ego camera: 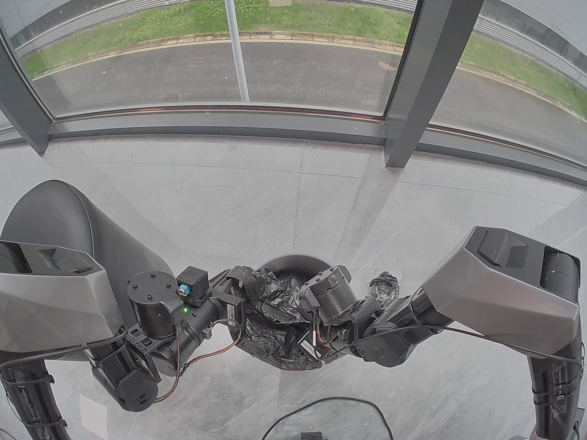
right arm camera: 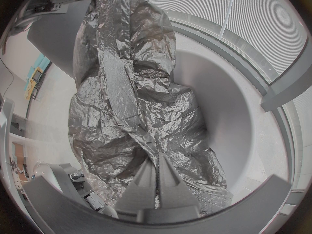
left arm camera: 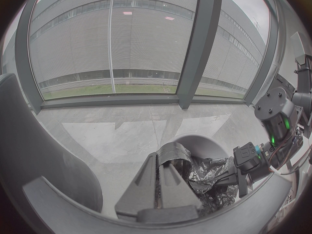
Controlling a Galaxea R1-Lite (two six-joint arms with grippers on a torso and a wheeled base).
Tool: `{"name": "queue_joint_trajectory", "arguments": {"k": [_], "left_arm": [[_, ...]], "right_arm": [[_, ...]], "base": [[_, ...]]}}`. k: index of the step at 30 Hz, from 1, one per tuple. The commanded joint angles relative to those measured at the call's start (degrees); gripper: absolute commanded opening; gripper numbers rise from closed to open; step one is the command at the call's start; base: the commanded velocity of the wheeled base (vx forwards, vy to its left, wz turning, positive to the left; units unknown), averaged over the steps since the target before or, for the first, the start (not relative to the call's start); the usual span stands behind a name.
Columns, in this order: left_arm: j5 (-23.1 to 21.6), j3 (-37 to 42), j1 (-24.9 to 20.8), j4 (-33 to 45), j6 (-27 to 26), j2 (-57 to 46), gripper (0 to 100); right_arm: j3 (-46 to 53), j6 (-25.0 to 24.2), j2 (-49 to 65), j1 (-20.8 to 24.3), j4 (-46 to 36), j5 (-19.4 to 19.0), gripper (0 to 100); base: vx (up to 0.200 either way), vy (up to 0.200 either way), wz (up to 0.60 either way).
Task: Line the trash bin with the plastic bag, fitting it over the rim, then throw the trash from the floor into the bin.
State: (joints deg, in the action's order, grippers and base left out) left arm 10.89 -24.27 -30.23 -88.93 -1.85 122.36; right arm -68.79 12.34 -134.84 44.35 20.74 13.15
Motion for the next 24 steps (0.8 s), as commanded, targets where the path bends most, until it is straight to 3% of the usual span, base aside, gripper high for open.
{"name": "queue_joint_trajectory", "arguments": {"k": [1,19,24], "left_arm": [[0.01,0.19,0.00,-0.01,0.01,-0.45,0],[-0.34,0.10,0.79,-0.01,1.50,0.07,0],[-0.43,0.10,0.88,-0.01,1.59,0.43,0]], "right_arm": [[-0.03,-0.03,0.19,-0.14,0.09,0.91,0],[3.93,-0.38,10.12,-2.60,0.62,1.35,0],[4.19,-2.49,10.12,-3.39,5.46,3.02,0]], "base": [[0.000,0.000,0.00],[0.000,0.000,0.00],[0.000,0.000,0.00]]}}
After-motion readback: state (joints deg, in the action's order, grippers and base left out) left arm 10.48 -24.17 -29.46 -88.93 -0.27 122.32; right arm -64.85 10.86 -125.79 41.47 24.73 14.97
